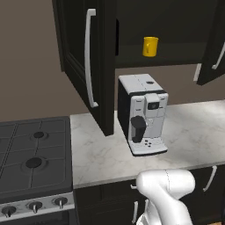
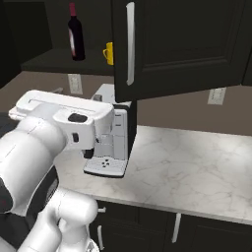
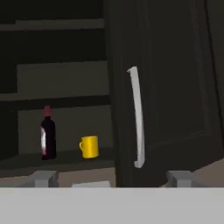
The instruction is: Open the cabinet directly in front. Then move the wine and the mug to the dining counter with the candle on it.
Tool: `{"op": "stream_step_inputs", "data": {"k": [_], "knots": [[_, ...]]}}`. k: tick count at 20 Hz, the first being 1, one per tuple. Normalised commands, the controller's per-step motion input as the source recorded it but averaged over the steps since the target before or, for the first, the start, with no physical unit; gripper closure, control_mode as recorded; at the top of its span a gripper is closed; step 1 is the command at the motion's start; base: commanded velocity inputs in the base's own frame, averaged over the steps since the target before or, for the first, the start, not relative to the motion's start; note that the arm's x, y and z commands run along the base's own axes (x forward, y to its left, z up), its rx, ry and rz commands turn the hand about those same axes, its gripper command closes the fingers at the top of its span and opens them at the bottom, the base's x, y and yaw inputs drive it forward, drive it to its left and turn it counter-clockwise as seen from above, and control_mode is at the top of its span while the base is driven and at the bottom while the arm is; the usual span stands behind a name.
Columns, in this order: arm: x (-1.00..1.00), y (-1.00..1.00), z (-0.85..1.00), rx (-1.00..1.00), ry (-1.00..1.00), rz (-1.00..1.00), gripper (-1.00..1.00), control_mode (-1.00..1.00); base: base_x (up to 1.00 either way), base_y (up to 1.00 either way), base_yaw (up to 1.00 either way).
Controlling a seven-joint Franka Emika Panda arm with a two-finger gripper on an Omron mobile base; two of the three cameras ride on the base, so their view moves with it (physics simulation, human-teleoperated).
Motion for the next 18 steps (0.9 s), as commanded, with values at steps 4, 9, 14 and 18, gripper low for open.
{"op": "stream_step_inputs", "data": {"k": [4,9,14,18], "knots": [[-0.98,1.0,-0.05,-0.45,-0.04,0.0,-1.0,-1.0,0.0,0.0,0.0],[-0.28,0.95,0.0,-0.42,0.0,-0.1,-1.0,-1.0,0.0,0.0,0.0],[0.52,0.57,0.09,-0.18,0.04,-0.14,-1.0,-1.0,0.0,0.0,0.0],[0.86,0.01,0.0,0.0,0.17,-0.08,-1.0,-1.0,0.0,0.0,0.0]]}}
